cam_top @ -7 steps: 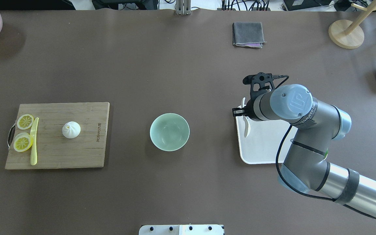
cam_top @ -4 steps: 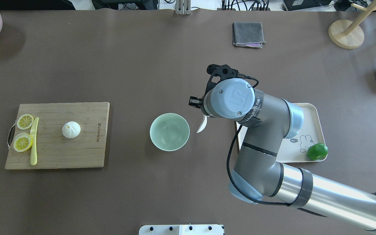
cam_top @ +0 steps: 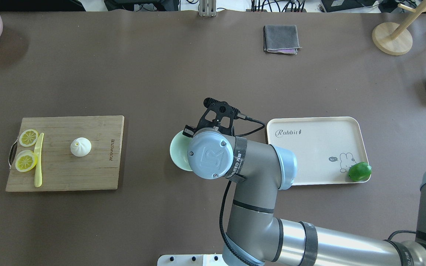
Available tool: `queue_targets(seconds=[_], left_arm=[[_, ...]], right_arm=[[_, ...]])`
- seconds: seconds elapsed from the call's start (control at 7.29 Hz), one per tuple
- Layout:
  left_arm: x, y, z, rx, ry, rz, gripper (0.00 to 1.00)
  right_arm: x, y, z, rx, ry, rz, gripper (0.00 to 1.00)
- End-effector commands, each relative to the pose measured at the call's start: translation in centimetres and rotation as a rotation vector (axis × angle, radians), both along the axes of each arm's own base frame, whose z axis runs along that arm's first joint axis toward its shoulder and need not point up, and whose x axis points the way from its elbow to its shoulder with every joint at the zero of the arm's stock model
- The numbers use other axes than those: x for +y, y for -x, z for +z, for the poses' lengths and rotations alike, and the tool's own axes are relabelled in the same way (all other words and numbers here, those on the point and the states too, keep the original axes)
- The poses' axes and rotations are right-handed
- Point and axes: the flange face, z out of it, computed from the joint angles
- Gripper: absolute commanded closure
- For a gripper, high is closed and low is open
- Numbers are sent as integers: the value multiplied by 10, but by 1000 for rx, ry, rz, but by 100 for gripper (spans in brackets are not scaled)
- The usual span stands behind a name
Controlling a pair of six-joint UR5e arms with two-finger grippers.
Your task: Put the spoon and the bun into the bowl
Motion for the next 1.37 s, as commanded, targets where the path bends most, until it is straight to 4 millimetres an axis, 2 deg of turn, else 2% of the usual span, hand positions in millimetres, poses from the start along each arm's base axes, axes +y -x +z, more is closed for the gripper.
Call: queue_targets(seconds=[0.0,0.14,0.27,0.41,0.55,0.69,0.82,0.96,1.23], left_arm=[[0,0,0,1,-1,1,1],[1,0,0,2,2,0,1],[0,-2,-3,8,-5,7,1],[-8,-35,-25,87,6,95,1],[-14,-75,-60,131,45,130,2],[-11,-112,-84,139,69,144,2],[-9,-146,-96,118,98,112,1],[-3,-184,-111,106,140,73,1],[7,-274,-130,71,159,54,1]], right_arm=[[6,8,-7,5,-33,29,1],[6,5,-13,2,-47,23,0],[-7,-6,-16,22,-83,3,0],[-29,-34,-26,19,-102,-42,0],[-62,-68,-28,20,-106,-119,0],[-105,-110,-17,50,-125,-199,0],[-145,-156,9,88,-148,-293,0],[-175,-209,37,116,-179,-390,0],[-208,-326,100,133,-267,-585,0]])
